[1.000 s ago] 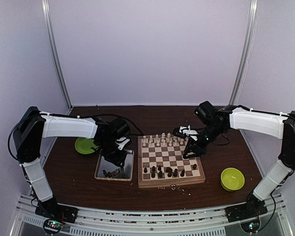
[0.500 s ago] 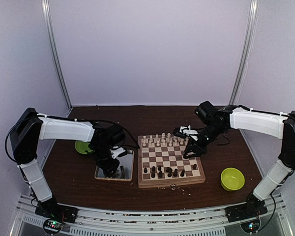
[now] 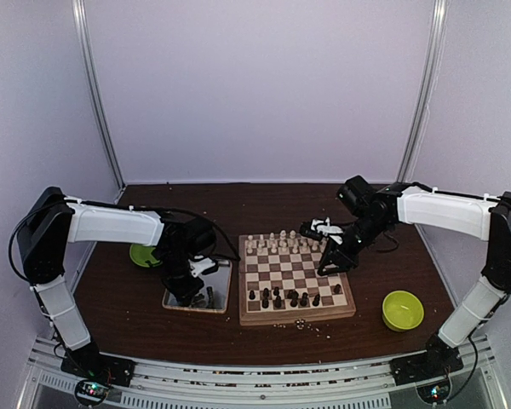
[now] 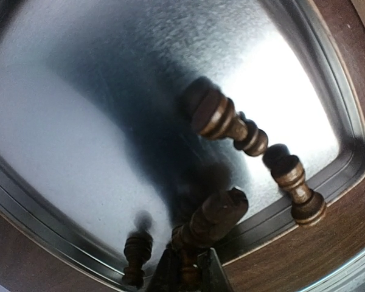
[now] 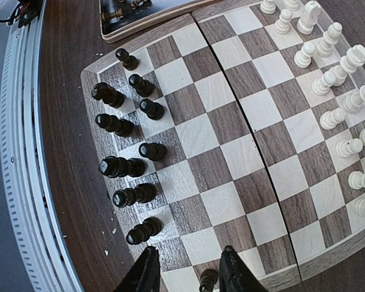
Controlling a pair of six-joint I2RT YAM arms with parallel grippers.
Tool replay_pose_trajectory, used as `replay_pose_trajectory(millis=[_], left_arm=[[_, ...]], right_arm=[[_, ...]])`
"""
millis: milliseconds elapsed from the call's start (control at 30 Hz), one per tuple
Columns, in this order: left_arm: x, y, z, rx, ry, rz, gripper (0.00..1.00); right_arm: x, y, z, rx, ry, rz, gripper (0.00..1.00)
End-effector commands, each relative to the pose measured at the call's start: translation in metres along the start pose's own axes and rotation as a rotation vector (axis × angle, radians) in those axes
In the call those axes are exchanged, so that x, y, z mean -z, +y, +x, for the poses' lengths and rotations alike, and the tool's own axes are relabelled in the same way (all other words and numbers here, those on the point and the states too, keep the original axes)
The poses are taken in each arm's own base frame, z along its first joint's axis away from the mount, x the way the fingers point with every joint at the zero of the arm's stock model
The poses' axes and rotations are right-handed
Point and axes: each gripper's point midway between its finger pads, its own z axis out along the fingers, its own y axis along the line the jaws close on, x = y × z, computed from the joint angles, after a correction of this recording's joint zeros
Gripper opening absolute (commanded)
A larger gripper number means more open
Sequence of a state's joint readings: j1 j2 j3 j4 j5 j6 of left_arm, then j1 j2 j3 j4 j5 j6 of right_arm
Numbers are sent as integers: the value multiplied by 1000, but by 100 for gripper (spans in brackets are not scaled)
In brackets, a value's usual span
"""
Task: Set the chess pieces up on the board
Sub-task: Pick up the rook from the storage box.
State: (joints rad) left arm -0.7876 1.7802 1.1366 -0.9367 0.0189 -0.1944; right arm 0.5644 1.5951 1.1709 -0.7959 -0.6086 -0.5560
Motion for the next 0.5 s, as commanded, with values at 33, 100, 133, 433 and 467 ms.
replay_pose_trajectory(millis=[33, 100, 133, 433, 467], left_arm=[[13, -3, -13, -23, -58, 7, 0], [20, -3, -22, -22, -101, 9, 0], [25, -2, -26, -18, -128, 6, 0], [68, -12, -49, -44, -396, 75, 0], [69, -13, -49, -46, -402, 78, 0]], right_arm=[[-3, 2, 1, -5, 2, -31, 34], [-3, 4, -1, -14, -9, -42, 34], [-3, 4, -3, -21, -14, -50, 34], [-2, 17, -38, -63, -69, -124, 36], [-3, 20, -41, -61, -63, -138, 36]])
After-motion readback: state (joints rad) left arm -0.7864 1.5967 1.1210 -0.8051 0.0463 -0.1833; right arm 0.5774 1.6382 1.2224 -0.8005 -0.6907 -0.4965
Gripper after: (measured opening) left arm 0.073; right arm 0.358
